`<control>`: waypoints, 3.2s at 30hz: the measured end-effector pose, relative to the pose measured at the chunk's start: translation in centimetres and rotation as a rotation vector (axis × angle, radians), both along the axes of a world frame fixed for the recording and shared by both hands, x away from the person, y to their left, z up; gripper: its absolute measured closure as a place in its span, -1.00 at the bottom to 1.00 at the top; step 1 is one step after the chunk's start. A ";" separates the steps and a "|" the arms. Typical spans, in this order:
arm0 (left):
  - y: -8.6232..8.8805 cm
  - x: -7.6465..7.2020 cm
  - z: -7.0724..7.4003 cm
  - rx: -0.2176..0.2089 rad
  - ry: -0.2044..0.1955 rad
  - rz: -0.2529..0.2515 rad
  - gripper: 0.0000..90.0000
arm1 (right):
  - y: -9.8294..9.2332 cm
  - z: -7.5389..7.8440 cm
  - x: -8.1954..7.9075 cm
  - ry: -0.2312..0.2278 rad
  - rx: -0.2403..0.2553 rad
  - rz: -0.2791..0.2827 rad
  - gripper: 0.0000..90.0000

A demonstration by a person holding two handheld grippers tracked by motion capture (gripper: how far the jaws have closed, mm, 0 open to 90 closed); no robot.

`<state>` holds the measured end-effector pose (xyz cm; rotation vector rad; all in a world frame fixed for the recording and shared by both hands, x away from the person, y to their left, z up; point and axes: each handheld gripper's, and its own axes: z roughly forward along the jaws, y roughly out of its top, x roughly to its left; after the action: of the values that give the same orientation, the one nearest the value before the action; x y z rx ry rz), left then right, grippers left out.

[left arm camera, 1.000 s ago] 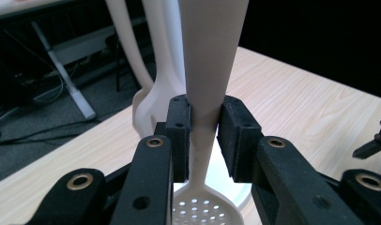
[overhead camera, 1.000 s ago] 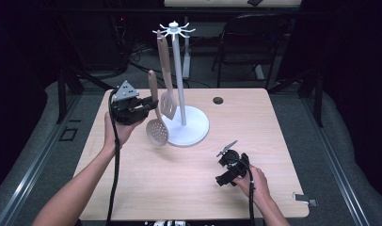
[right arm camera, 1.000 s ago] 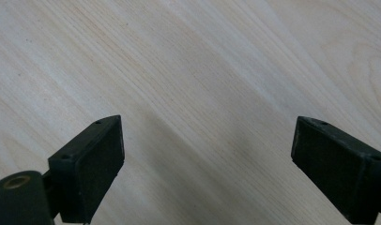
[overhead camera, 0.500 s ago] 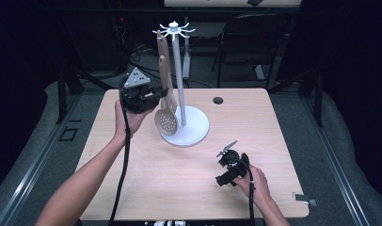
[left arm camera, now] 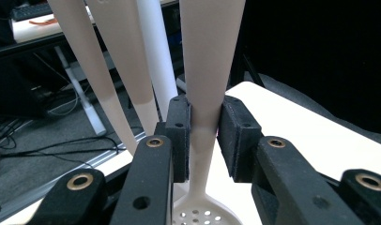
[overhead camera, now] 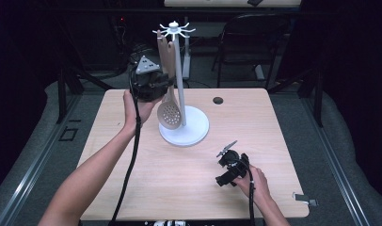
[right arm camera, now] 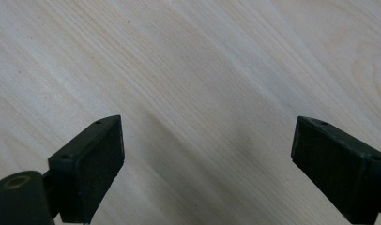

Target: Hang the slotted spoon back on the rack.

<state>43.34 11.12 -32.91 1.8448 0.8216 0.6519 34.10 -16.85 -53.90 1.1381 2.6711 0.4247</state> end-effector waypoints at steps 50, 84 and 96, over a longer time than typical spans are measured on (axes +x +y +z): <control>-2.0 0.4 -0.3 0.035 -0.050 0.101 0.61 | 0.2 -0.3 0.0 0.016 0.000 0.015 -0.79; -1.6 1.1 -0.3 -0.044 -0.061 0.121 0.57 | 0.3 -0.6 -0.1 0.026 0.027 0.008 -0.79; -0.6 0.2 -1.0 -0.015 -0.052 0.124 -0.04 | 0.2 -0.4 0.0 0.019 0.021 0.014 -0.79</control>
<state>43.59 10.53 -33.86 1.7660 0.9094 0.7665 34.07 -16.64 -54.29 1.1349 2.6986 0.4475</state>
